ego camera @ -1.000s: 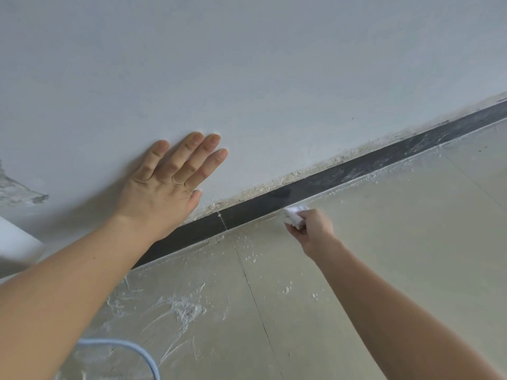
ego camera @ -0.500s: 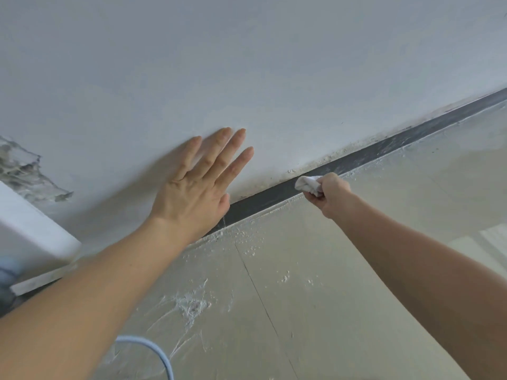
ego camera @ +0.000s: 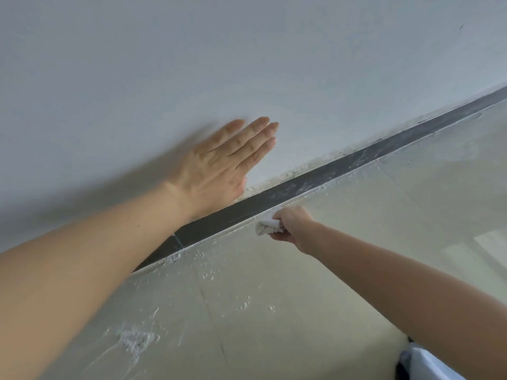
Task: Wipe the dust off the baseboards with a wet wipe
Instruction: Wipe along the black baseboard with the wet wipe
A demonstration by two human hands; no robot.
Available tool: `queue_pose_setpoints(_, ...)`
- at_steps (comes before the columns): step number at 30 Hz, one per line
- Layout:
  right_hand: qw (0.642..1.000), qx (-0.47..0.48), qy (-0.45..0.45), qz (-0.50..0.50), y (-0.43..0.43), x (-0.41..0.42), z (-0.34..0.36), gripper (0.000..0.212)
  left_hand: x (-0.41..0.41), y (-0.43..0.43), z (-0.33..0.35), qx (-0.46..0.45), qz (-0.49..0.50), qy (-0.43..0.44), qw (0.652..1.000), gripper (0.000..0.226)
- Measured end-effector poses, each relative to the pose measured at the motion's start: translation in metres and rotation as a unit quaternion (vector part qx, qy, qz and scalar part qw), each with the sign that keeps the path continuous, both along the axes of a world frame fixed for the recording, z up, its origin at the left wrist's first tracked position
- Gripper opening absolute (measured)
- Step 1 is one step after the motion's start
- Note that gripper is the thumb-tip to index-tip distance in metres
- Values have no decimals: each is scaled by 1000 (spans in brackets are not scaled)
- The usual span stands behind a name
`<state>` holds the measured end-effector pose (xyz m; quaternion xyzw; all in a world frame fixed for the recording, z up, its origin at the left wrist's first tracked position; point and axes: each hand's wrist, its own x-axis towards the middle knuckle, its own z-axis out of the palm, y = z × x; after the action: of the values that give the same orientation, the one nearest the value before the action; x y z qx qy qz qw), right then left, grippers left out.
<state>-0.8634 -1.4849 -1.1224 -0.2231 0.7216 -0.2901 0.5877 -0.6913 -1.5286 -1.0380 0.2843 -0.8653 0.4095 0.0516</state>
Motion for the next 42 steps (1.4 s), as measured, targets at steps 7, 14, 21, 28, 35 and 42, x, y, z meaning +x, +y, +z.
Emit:
queue_pose_setpoints(7, 992, 47, -114, 17, -7, -16, -20, 11, -60, -10, 0, -3, 53, -3, 999, 67)
queue_pose_setpoints(14, 970, 117, -211, 33, -25, -25, -18, 15, -84, -18, 7, -49, 109, -25, 993, 66)
queue_pose_setpoints(21, 925, 145, -343, -83, -46, -34, -12, 35, -92, -8, 8, -30, 159, -74, 984, 69)
queue_pose_setpoints(28, 906, 149, -366, -152, -74, -99, -21, 43, -96, -12, 2, -52, 198, -78, 976, 70)
queue_pose_setpoints(35, 937, 80, -300, -159, -64, -151, -13, 29, -98, -13, -14, -72, 216, -85, 970, 73)
queue_pose_setpoints(42, 949, 122, -290, -6, -43, -72, -27, 24, -94, -27, -22, -100, 186, -44, 976, 72)
